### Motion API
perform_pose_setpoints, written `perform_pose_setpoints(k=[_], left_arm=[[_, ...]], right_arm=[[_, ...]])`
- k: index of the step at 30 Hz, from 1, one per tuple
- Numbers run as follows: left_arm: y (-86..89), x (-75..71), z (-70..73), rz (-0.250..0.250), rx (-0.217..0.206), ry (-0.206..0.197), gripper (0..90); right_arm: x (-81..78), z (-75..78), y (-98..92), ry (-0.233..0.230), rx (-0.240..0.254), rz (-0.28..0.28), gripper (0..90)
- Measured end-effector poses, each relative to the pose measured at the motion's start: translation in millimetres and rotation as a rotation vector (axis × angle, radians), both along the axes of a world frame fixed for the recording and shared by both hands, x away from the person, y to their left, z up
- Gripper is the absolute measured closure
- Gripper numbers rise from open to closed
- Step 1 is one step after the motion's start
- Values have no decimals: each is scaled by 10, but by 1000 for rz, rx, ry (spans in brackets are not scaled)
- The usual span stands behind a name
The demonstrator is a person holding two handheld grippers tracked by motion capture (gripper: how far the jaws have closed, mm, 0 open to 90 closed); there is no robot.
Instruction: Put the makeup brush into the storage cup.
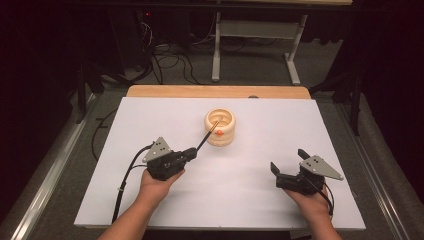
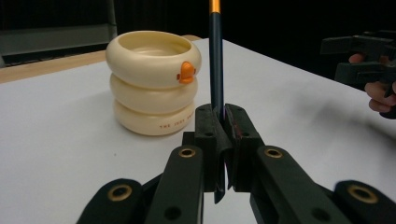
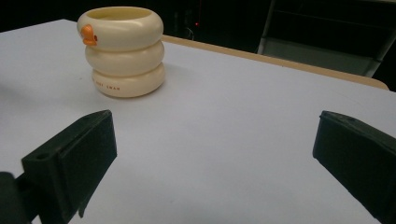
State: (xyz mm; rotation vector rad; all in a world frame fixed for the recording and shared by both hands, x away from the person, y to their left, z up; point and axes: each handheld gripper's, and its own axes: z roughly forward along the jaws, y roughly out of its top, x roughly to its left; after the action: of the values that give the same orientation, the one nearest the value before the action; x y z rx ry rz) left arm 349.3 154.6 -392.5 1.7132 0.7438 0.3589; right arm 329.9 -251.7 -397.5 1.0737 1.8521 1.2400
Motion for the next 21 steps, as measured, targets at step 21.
perform_pose_setpoints(k=[21], left_arm=[[-166, 10, -69, -43, -29, -31, 853]], right_arm=[[56, 248, 200, -43, 20, 24, 14]])
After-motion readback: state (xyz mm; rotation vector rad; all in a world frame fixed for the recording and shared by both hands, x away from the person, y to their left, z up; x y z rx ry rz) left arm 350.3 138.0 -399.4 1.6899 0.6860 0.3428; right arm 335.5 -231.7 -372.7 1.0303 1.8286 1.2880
